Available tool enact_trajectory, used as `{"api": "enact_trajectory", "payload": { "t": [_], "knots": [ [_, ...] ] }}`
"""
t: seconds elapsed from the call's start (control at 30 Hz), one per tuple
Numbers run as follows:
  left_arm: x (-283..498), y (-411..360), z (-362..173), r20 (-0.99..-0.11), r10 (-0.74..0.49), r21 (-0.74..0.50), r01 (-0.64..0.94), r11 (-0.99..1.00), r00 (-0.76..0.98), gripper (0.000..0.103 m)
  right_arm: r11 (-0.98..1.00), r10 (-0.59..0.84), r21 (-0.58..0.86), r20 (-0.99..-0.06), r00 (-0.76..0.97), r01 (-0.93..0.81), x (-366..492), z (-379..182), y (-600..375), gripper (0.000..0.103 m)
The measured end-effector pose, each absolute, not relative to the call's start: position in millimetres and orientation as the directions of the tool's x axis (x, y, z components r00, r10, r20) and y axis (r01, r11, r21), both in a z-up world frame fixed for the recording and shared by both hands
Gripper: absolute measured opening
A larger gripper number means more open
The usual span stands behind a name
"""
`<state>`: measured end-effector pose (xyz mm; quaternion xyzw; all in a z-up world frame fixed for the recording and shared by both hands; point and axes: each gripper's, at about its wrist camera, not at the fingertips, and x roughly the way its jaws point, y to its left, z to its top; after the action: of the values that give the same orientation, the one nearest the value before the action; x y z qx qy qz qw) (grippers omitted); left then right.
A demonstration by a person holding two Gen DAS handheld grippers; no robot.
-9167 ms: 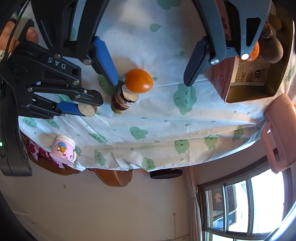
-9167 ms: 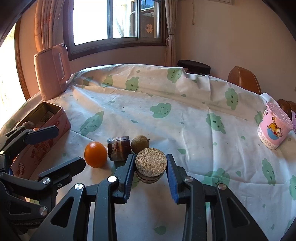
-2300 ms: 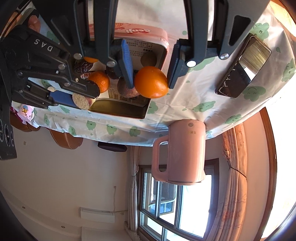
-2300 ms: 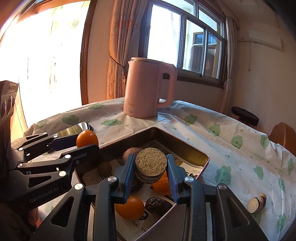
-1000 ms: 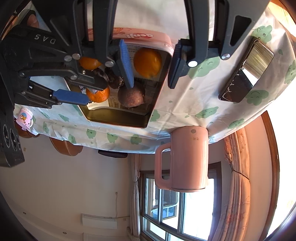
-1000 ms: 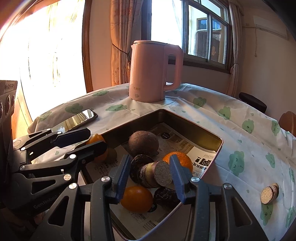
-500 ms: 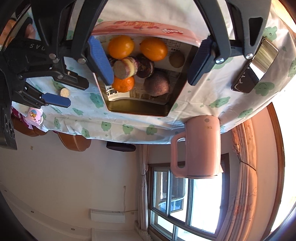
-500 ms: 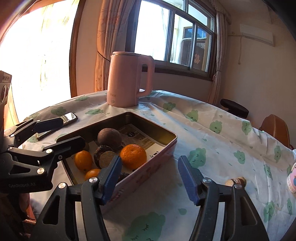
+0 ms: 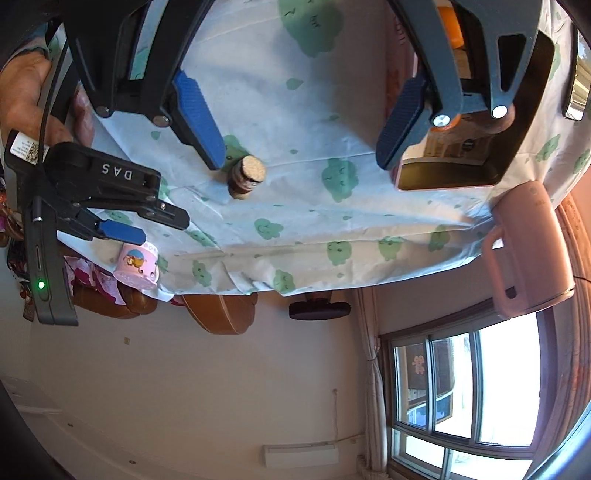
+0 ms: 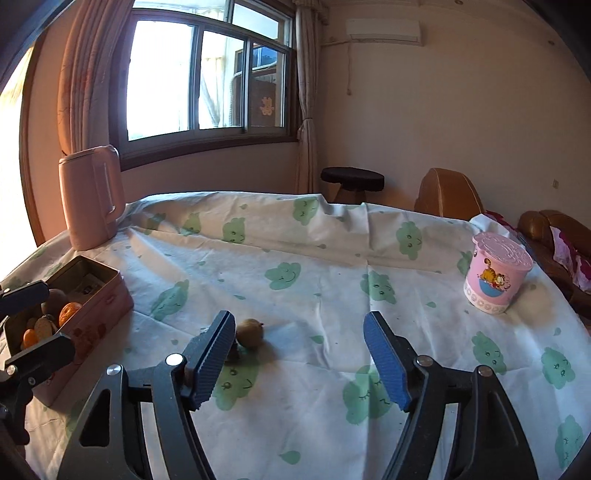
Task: Organize fruits
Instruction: 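Move both open tools back to the remaining items on the table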
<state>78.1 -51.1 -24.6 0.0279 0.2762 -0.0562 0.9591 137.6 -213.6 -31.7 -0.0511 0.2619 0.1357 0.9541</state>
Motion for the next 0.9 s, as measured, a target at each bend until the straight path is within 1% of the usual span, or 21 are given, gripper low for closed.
{"api": "enact_trajectory", "payload": {
  "t": [0.2, 0.3, 0.33, 0.4, 0.47, 0.53, 0.57, 0.7, 0.9],
  "knots": [
    [125, -92, -44, -0.622, -0.145, 0.004, 0.189, 0.982, 0.769, 0.086, 0.971, 0.219, 0.03, -0.521, 0.825, -0.239, 146, -33, -244, 0.074],
    [145, -101, -56, -0.658, -0.14, 0.004, 0.189, 0.982, 0.74, 0.084, 0.972, 0.216, 0.032, -0.517, 0.828, -0.233, 148, -33, -250, 0.074],
    [151, -102, -60, -0.673, -0.137, 0.0, 0.186, 0.983, 0.727, 0.079, 0.972, 0.217, 0.038, -0.516, 0.828, -0.231, 149, -33, -252, 0.074],
    [160, -103, -67, -0.698, -0.138, -0.006, 0.187, 0.982, 0.702, 0.075, 0.972, 0.224, 0.052, -0.515, 0.827, -0.23, 150, -32, -255, 0.074],
    [168, -104, -71, -0.718, -0.164, -0.038, 0.198, 0.98, 0.676, 0.067, 0.972, 0.225, 0.056, -0.514, 0.828, -0.229, 150, -32, -257, 0.074],
    [173, -103, -73, -0.731, -0.182, -0.061, 0.204, 0.977, 0.658, 0.051, 0.972, 0.226, 0.059, -0.516, 0.826, -0.23, 152, -32, -256, 0.074],
    [175, -101, -75, -0.736, -0.188, -0.072, 0.201, 0.977, 0.65, 0.046, 0.971, 0.23, 0.063, -0.517, 0.825, -0.232, 152, -32, -256, 0.074],
    [170, -90, -74, -0.726, -0.227, -0.116, 0.211, 0.971, 0.649, 0.045, 0.966, 0.251, 0.083, -0.526, 0.813, -0.245, 155, -33, -251, 0.074],
    [171, -64, -68, -0.698, -0.176, -0.106, 0.142, 0.984, 0.694, 0.045, 0.954, 0.28, 0.072, -0.563, 0.778, -0.291, 167, -37, -225, 0.074]
  ]
}}
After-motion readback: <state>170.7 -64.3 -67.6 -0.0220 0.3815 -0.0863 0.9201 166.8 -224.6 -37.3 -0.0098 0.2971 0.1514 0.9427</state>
